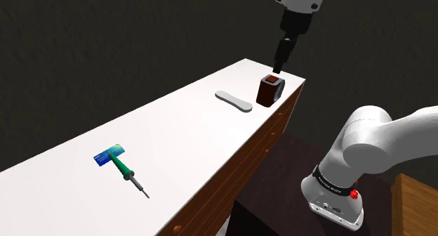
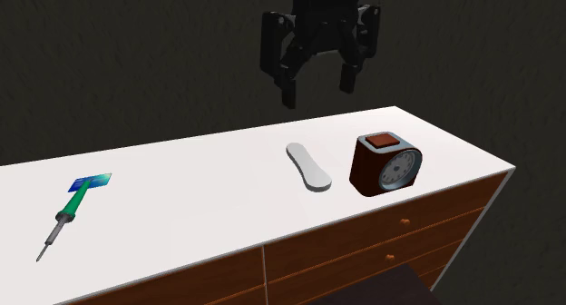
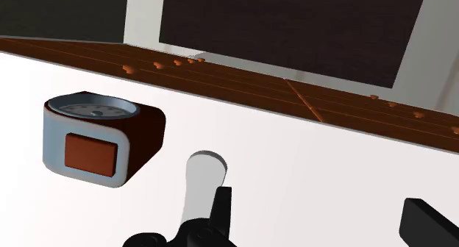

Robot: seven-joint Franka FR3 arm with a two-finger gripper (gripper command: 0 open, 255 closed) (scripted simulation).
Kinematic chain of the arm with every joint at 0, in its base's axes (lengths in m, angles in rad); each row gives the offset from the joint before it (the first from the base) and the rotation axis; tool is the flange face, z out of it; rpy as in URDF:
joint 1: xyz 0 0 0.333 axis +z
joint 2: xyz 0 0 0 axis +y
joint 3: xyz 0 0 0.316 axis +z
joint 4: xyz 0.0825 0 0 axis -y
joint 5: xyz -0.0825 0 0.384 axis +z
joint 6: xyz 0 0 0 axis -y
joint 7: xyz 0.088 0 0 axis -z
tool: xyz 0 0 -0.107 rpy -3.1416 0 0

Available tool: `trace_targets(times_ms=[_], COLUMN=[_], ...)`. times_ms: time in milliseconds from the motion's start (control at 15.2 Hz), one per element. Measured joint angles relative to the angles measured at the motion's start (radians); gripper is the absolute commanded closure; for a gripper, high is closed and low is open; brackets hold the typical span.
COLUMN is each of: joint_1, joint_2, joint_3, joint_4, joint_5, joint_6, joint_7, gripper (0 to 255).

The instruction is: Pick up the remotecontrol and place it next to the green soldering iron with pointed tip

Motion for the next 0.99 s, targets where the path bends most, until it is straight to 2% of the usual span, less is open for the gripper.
trace_targets(times_ms=[132, 462, 990], joint_1=[-0.001, -0.017, -0.042], joint_2=[0.009, 0.120, 0.373], joint_3=[-0.002, -0.032, -0.083], joint_4=[-0.008, -0.039, -0.048], joint_5=[-0.001, -0.012, -0.021], joint_6=[0.015, 0.147, 0.390], joint_7=[-0.001, -0.019, -0.052], gripper=[0, 0, 0])
